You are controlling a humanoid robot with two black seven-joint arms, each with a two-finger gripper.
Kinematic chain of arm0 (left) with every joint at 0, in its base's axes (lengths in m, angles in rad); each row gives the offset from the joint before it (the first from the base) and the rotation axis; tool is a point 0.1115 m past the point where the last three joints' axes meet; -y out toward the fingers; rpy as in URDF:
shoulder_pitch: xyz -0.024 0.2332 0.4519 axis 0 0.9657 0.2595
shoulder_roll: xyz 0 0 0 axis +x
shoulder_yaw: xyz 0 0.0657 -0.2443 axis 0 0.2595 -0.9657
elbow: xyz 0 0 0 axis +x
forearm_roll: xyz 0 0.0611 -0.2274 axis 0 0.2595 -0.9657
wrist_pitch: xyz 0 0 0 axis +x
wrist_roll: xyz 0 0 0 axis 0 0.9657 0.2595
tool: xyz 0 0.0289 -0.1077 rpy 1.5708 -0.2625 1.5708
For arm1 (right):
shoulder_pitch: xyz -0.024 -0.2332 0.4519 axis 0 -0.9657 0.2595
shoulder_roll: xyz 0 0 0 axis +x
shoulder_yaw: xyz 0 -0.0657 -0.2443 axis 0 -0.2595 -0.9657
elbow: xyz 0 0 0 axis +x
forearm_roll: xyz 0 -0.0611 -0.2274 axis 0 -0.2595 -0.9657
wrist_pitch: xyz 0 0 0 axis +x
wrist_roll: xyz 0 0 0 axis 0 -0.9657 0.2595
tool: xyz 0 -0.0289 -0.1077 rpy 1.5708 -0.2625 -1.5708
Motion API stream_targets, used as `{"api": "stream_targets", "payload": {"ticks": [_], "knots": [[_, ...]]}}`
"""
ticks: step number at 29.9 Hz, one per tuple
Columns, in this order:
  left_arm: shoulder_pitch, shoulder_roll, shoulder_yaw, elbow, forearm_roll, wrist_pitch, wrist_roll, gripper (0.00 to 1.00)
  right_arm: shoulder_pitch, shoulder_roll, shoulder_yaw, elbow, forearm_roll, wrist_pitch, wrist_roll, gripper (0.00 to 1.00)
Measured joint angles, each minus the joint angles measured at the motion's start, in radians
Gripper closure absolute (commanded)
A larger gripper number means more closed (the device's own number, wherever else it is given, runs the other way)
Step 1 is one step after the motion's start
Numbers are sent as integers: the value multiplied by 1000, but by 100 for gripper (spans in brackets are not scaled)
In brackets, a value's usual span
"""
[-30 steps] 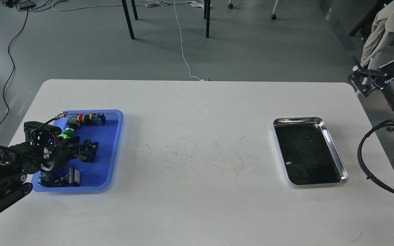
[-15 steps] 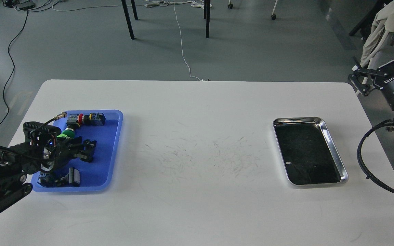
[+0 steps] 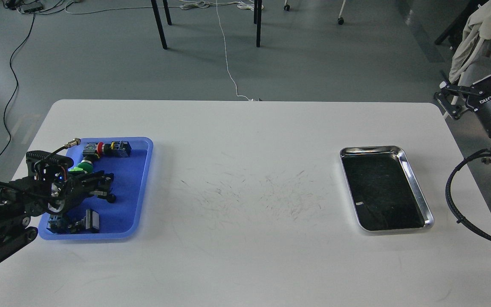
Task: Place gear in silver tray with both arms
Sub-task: 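Lower the left gripper and grasp a small black gear, then carry the black gear with the left gripper toward the table center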
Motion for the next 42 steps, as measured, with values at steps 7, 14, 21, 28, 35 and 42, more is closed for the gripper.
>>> {"api": "stream_targets", "payload": {"ticks": [7,14,21,28,35,42], "knots": [[-72,105,-7,-183,-8,-3,0,86,0,-1,-4,3,0,0,-1,1],[-189,87,-15,-450,-22,-64,92,86,2,-9,-8,3,0,-1,-3,1],[-214,-246,-4,-446,-16,-84,210,85,1,-34,-16,-3,-1,-2,-3,1],[-207,-532,61,-265,69,-83,221,85,0,-47,-16,-4,-2,-2,-3,1],[-203,-709,121,-153,80,-71,214,85,0,-47,-18,-4,-2,-3,-3,1],[-198,-735,125,-68,79,-52,215,85,-2,-46,-19,-5,-2,-3,-3,1]]}}
